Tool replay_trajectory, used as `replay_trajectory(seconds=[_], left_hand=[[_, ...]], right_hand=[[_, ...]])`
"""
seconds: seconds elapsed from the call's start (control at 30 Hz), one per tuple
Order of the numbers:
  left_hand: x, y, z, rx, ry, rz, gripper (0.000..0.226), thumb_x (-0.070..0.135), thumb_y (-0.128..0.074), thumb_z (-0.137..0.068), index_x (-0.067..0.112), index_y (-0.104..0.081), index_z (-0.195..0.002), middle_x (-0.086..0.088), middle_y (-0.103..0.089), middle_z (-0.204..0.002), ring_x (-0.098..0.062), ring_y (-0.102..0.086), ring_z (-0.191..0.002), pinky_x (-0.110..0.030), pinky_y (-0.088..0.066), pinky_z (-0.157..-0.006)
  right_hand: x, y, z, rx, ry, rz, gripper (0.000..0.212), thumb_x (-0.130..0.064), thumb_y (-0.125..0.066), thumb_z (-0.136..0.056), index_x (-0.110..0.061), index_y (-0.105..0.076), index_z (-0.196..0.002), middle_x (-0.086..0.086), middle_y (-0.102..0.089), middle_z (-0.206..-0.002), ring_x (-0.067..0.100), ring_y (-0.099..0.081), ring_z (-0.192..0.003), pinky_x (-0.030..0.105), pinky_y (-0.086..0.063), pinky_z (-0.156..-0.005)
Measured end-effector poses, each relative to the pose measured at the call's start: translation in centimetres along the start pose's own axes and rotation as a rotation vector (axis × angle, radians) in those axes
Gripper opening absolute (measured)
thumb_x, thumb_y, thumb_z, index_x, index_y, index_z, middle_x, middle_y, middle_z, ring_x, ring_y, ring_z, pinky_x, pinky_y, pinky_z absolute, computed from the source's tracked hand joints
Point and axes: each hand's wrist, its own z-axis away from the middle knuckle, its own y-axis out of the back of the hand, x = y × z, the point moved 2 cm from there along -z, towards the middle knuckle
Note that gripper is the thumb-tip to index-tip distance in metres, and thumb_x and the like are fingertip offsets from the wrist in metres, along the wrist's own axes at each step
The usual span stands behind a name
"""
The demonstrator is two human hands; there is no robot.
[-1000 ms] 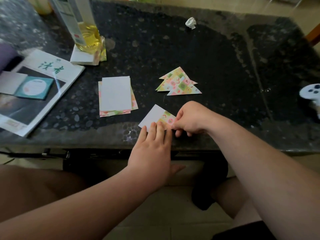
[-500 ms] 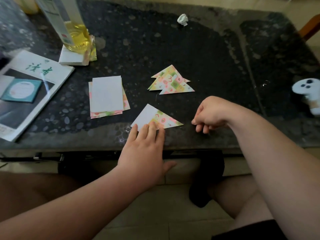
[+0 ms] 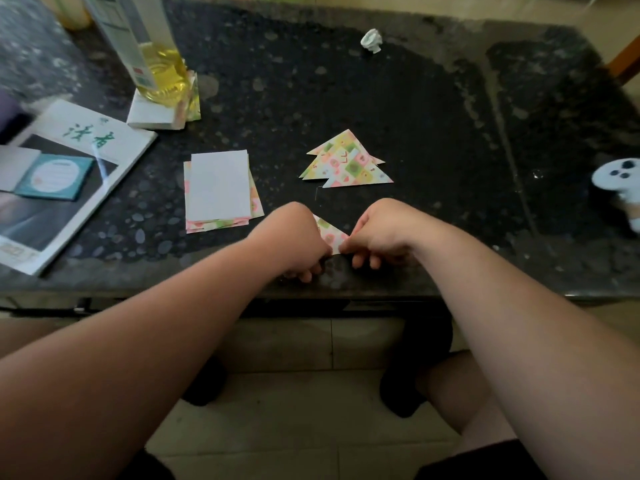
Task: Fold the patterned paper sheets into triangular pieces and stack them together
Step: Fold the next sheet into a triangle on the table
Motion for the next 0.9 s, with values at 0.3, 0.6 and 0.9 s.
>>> replay_trajectory(seconds=[0.3, 0.6, 0.9], left_hand=[[-0.3, 0.3, -0.8, -0.197, 0.194, 0.201, 0.025, 0.023, -0.065, -0.1, -0.002, -0.065, -0.098, -0.006, -0.073, -0.061, -0.015, -0.066, -0.044, -0.02, -0.046, -0.043], [-1.6, 0.9, -0.5, -0.191, 0.244, 0.159, 0.028, 0.024, -0.065, -0.1, -0.001, -0.065, -0.087, -0.01, -0.071, -0.058, -0.016, -0.063, -0.039, -0.019, -0.044, -0.04], [-4.4, 2.6, 0.4, -0.162, 0.266, 0.144, 0.028, 0.026, -0.07, -0.097, -0.001, -0.068, -0.089, -0.011, -0.074, -0.065, -0.017, -0.064, -0.043, -0.021, -0.045, -0.042]], right_hand=[[-0.7, -0.4, -0.1, 0.024, -0.03, 0.069, 0.03, -0.041, -0.078, -0.09, -0.011, -0.074, -0.091, -0.004, -0.072, -0.058, 0.007, -0.056, -0.036, 0.02, -0.039, -0.045], [-1.6, -0.7, -0.2, 0.017, -0.077, 0.191, 0.044, -0.049, -0.079, -0.086, -0.009, -0.069, -0.099, -0.001, -0.074, -0.065, 0.01, -0.062, -0.04, 0.026, -0.046, -0.054], [-2.2, -0.4, -0.4, 0.016, -0.107, 0.27, 0.047, -0.054, -0.081, -0.081, -0.012, -0.07, -0.096, -0.002, -0.076, -0.065, 0.007, -0.059, -0.037, 0.024, -0.041, -0.05]])
